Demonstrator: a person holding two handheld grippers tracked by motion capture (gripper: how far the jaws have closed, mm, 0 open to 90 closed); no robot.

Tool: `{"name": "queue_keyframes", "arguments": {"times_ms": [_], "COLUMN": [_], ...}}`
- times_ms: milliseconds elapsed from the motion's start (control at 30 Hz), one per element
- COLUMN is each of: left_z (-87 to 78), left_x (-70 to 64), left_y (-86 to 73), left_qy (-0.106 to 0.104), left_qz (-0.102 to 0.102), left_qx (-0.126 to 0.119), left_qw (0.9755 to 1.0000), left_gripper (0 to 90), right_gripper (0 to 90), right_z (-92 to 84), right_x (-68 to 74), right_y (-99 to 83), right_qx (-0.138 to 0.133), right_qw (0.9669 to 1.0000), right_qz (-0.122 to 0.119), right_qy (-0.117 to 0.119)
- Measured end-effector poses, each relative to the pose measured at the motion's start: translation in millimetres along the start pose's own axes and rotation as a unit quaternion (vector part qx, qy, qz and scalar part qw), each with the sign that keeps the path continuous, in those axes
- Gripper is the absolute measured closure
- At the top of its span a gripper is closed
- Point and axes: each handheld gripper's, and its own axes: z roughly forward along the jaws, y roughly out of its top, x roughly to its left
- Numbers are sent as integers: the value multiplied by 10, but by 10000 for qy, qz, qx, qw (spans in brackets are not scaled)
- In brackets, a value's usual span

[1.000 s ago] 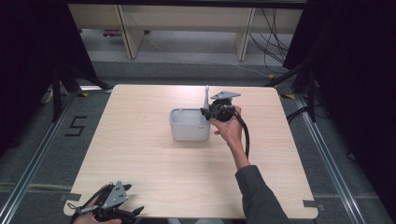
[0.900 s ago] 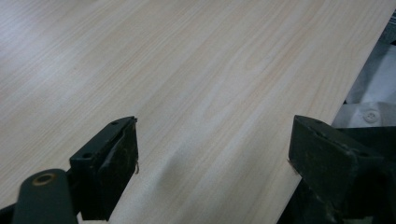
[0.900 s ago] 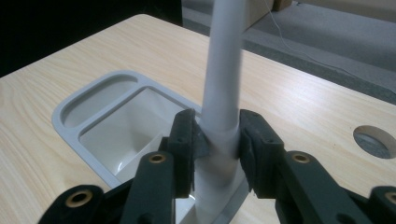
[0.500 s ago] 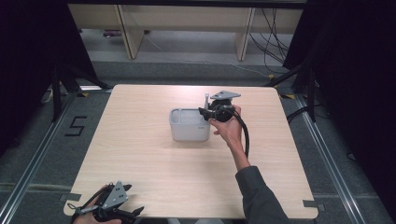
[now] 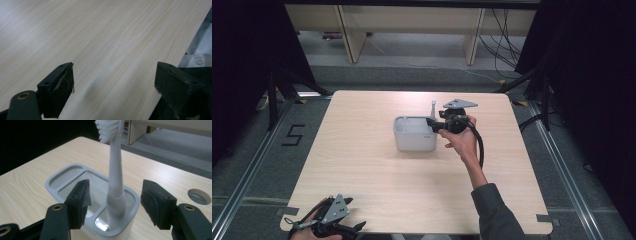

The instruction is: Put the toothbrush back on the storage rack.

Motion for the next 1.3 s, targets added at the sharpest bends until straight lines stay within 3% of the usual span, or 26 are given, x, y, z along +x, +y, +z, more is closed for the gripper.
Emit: {"name": "queue_keyframes", "arguments": {"times_ms": [67,133,200,300,333,367,633,667,800,833,1033,1100,1133,1233,1267,1300], "left_z": [1,2,1,0,0,-1,3,2,6,5,2,-2,3,-3,-2,0], "left_x": [-12,-3,-3,-11,-3,1,-12,-8,-3,-10,-13,-7,-15,-12,-13,-22], "left_y": [-5,-8,-2,-8,-7,-3,-5,-9,-6,-8,-8,-8,-12,-6,-8,-12], "left_qy": [-80,-41,-9,-81,-55,-21,-63,-54,-37,-45,-69,-73,-37,-85,-85,-79], "left_qz": [-53,-41,-50,-53,-45,-31,-91,-49,-40,-54,-96,-26,-119,-49,-52,-158], "left_qx": [-51,-2,-31,-34,-9,1,-31,-7,-33,-17,-67,-7,-20,-55,-43,-45], "left_qw": [9999,10000,10000,9999,10000,10000,9999,10000,10000,10000,9999,10000,9999,9999,9999,9998], "left_gripper": [157,157,157,157,157,157,157,157,157,157,157,157,157,157,157,157], "right_gripper": [398,387,385,373,367,366,334,331,319,318,313,311,311,309,309,307], "right_z": [-19,-42,-63,-115,-111,-128,-229,-235,-268,-274,-298,-304,-312,-339,-345,-357], "right_x": [18,23,18,46,33,47,74,92,94,113,119,123,115,133,123,122], "right_y": [-15,-16,-17,-26,-25,-25,-62,-76,-111,-121,-161,-162,-165,-188,-190,-191], "right_qx": [-17,-46,-95,-41,-96,-71,-182,-221,-214,-189,-238,-186,-233,-232,-236,-202], "right_qw": [9999,10000,9999,10000,9999,10000,9998,9997,9998,9997,9996,9997,9997,9996,9996,9997], "right_qz": [87,15,-48,60,-86,10,6,106,41,141,80,67,-17,142,87,71], "right_qy": [53,-35,54,25,50,68,34,28,36,40,88,125,60,85,95,91]}}
